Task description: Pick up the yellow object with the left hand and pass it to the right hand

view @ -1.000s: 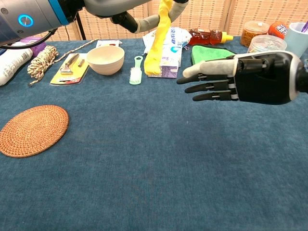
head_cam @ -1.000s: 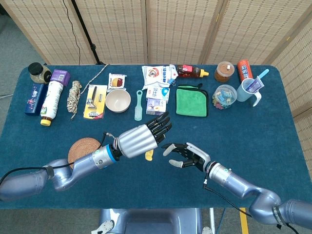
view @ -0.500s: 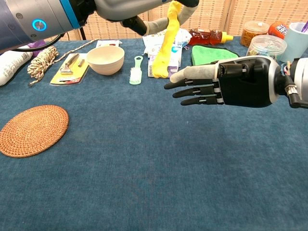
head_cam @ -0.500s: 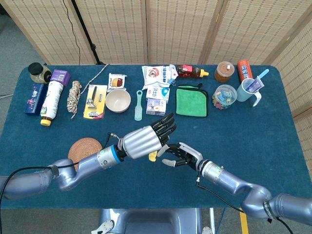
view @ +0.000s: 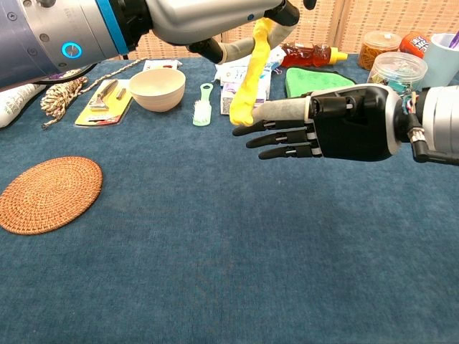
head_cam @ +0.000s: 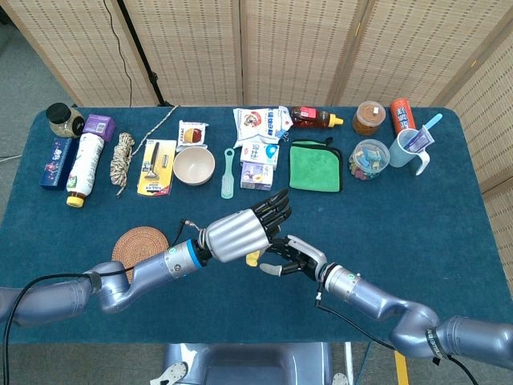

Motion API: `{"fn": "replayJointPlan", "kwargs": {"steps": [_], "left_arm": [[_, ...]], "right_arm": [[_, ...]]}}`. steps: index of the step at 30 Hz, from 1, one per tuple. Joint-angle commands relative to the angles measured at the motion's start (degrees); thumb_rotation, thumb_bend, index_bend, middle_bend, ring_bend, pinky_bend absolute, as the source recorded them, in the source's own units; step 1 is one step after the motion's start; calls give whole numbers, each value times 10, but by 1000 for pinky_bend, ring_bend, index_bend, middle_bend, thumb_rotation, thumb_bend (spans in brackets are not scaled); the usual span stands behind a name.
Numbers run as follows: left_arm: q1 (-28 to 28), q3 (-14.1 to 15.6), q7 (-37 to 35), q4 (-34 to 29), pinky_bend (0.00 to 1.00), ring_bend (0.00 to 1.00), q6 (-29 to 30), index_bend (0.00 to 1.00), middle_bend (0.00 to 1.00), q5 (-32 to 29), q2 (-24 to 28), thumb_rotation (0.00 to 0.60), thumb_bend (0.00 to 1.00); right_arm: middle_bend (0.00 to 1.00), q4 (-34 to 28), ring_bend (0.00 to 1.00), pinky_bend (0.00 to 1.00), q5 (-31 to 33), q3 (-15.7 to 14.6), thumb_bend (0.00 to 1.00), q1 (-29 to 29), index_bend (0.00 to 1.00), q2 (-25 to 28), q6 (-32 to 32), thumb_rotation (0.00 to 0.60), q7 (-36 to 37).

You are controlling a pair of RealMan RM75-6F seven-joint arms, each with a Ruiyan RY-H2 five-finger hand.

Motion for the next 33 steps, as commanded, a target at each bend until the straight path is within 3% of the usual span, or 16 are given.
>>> {"fn": "replayJointPlan", "kwargs": {"steps": [1, 25, 33], "left_arm": [[-1, 1, 2, 1, 33, 141, -1, 666, 240, -1, -2, 600, 551], [-9, 12, 10, 11, 33, 141, -3, 666, 240, -6, -17, 600, 552], [-11, 14, 11, 14, 33, 141, -4, 666, 240, -7, -20, 600, 552]], "right_arm": [[210, 1, 128, 34, 5, 1, 331, 3, 459, -5, -5, 600, -4], [238, 8, 139, 34, 36, 19, 334, 6, 492, -20, -28, 600, -27], [254, 8, 157, 35, 39, 23, 382, 4, 509, -21, -32, 600, -29]]}}
